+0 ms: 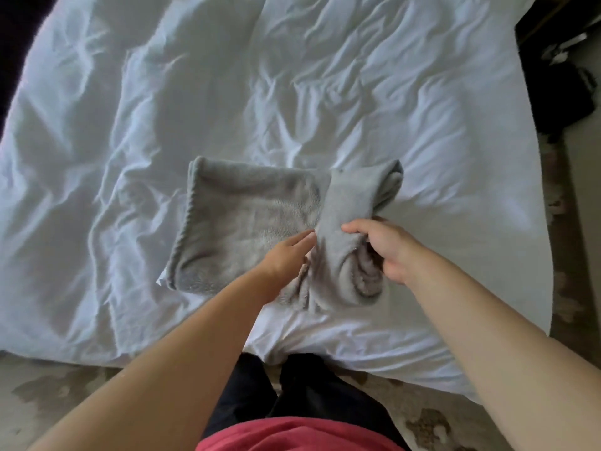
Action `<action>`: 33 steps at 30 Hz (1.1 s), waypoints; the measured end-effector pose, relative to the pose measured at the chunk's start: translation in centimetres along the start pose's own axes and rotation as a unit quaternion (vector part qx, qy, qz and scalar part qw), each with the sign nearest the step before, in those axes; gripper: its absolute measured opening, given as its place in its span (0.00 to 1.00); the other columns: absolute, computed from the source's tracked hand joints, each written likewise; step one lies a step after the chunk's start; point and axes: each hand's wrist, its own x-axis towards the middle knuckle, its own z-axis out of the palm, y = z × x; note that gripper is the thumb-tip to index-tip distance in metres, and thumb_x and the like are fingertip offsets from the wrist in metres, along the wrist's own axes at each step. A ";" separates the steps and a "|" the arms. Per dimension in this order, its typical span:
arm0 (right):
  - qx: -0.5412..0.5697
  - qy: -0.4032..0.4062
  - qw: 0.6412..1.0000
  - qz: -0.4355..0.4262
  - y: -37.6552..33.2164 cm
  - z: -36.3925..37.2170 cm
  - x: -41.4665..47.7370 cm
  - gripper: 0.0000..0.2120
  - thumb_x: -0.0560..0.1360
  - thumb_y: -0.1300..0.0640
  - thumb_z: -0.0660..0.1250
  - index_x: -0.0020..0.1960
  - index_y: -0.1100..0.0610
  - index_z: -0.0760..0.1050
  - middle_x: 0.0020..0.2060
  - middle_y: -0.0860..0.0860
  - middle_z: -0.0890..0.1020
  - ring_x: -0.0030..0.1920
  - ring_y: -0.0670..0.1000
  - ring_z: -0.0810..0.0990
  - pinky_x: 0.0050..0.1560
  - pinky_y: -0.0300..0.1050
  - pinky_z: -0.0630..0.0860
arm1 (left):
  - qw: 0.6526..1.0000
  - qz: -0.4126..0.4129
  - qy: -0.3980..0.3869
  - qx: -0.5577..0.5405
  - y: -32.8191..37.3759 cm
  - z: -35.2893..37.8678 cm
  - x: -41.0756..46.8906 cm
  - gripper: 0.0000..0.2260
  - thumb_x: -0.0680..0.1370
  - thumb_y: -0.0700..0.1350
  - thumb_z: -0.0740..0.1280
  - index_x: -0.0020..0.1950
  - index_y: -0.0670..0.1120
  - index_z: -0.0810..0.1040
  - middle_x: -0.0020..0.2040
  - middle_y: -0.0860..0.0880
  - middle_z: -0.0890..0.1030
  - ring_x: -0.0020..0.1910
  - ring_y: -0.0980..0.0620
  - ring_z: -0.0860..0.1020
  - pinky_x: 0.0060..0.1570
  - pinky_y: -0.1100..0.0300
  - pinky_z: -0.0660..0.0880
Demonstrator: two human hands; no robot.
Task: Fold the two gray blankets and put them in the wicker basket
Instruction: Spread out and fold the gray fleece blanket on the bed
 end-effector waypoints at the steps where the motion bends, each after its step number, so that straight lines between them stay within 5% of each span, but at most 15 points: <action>1: -0.018 -0.006 1.000 -0.006 -0.7 1.8 -0.5 0.12 0.72 0.63 0.68 0.54 0.61 0.79 0.44 0.60 0.83 0.41 0.56 0.81 0.44 0.48 0.79 | 1.000 -0.003 0.000 -0.029 0.1 -0.8 -0.7 0.15 0.80 0.56 0.59 0.64 0.55 0.75 0.59 0.52 0.79 0.54 0.50 0.76 0.55 0.57 0.72; 3: -0.069 -0.010 0.997 -0.021 -1.8 5.9 -1.3 0.13 0.70 0.63 0.69 0.55 0.63 0.79 0.45 0.60 0.83 0.41 0.57 0.82 0.45 0.49 0.79 | 0.997 -0.009 0.016 -0.079 0.0 -2.8 -2.1 0.15 0.79 0.59 0.58 0.57 0.54 0.78 0.53 0.52 0.82 0.51 0.51 0.80 0.54 0.56 0.75; 6: -0.152 -0.038 0.986 -0.048 -2.7 12.5 -1.9 0.08 0.71 0.57 0.70 0.49 0.58 0.79 0.41 0.55 0.84 0.38 0.52 0.82 0.37 0.42 0.78 | 0.977 -0.035 0.078 -0.196 -0.9 -6.9 -4.4 0.21 0.79 0.62 0.57 0.45 0.50 0.83 0.41 0.52 0.86 0.40 0.55 0.83 0.39 0.62 0.78; 9: -0.234 -0.104 0.967 -0.019 -2.4 18.6 -1.8 0.09 0.76 0.46 0.65 0.47 0.52 0.77 0.42 0.49 0.79 0.37 0.47 0.76 0.31 0.38 0.72 | 0.932 -0.058 0.187 -0.303 -2.8 -10.9 -6.2 0.20 0.77 0.64 0.58 0.45 0.53 0.82 0.37 0.54 0.83 0.38 0.55 0.80 0.40 0.61 0.74; 13: -0.331 -0.126 0.935 0.007 -0.4 22.7 -0.1 0.20 0.78 0.47 0.61 0.68 0.50 0.68 0.51 0.45 0.75 0.43 0.47 0.73 0.35 0.40 0.73 | 0.935 -0.063 0.213 -0.276 -5.5 -13.9 -7.5 0.19 0.75 0.63 0.63 0.61 0.54 0.76 0.49 0.54 0.79 0.43 0.55 0.77 0.37 0.60 0.73; 17: -0.402 -0.110 0.909 -0.015 0.9 23.2 2.1 0.15 0.76 0.53 0.60 0.62 0.43 0.67 0.41 0.44 0.73 0.34 0.48 0.72 0.26 0.37 0.69 | 0.962 -0.039 0.210 -0.173 -6.6 -13.9 -6.6 0.34 0.71 0.63 0.69 0.73 0.50 0.67 0.68 0.50 0.72 0.57 0.53 0.74 0.49 0.59 0.74; 18: -0.411 -0.114 0.904 -0.024 0.9 23.0 2.6 0.20 0.76 0.55 0.59 0.67 0.43 0.66 0.45 0.46 0.74 0.33 0.48 0.73 0.24 0.36 0.69 | 0.968 -0.028 0.209 -0.135 -6.7 -13.5 -6.2 0.37 0.69 0.63 0.70 0.74 0.49 0.66 0.70 0.49 0.71 0.62 0.52 0.73 0.56 0.59 0.72; 19: -0.417 -0.123 0.900 -0.031 0.9 22.7 3.2 0.23 0.77 0.58 0.59 0.71 0.46 0.66 0.50 0.48 0.77 0.35 0.48 0.75 0.25 0.37 0.71 | 0.974 -0.021 0.207 -0.093 -6.6 -13.1 -5.9 0.40 0.68 0.63 0.72 0.75 0.49 0.64 0.71 0.49 0.70 0.65 0.51 0.72 0.60 0.60 0.70; 21: -0.432 -0.141 0.889 -0.064 0.8 21.4 4.1 0.26 0.74 0.65 0.60 0.71 0.52 0.69 0.62 0.52 0.77 0.49 0.50 0.77 0.44 0.39 0.76 | 0.976 -0.025 0.215 0.011 -6.7 -12.2 -5.2 0.40 0.68 0.61 0.72 0.75 0.50 0.61 0.71 0.49 0.70 0.67 0.50 0.71 0.60 0.62 0.67; 24: -0.494 -0.100 0.855 -0.119 -0.1 18.2 4.8 0.27 0.69 0.68 0.61 0.66 0.52 0.74 0.64 0.53 0.76 0.59 0.52 0.74 0.60 0.44 0.71 | 0.962 -0.039 0.257 0.090 -6.9 -11.2 -4.5 0.33 0.72 0.52 0.71 0.74 0.49 0.62 0.68 0.48 0.74 0.64 0.49 0.73 0.54 0.64 0.66; 30: -0.715 0.041 0.638 -0.283 -1.8 12.2 6.1 0.28 0.67 0.63 0.65 0.68 0.60 0.70 0.69 0.61 0.67 0.71 0.62 0.61 0.74 0.51 0.54 | 0.933 -0.062 0.328 0.138 -6.2 -9.5 -3.9 0.26 0.74 0.41 0.62 0.72 0.49 0.65 0.64 0.47 0.76 0.62 0.45 0.74 0.54 0.59 0.69; 33: -0.673 0.027 0.626 -0.394 -2.9 10.8 7.7 0.38 0.66 0.65 0.66 0.75 0.58 0.60 0.75 0.61 0.57 0.76 0.63 0.49 0.76 0.53 0.43 | 0.923 -0.082 0.352 0.135 -6.4 -8.8 -3.8 0.25 0.74 0.39 0.60 0.72 0.49 0.65 0.66 0.46 0.75 0.63 0.44 0.73 0.56 0.57 0.70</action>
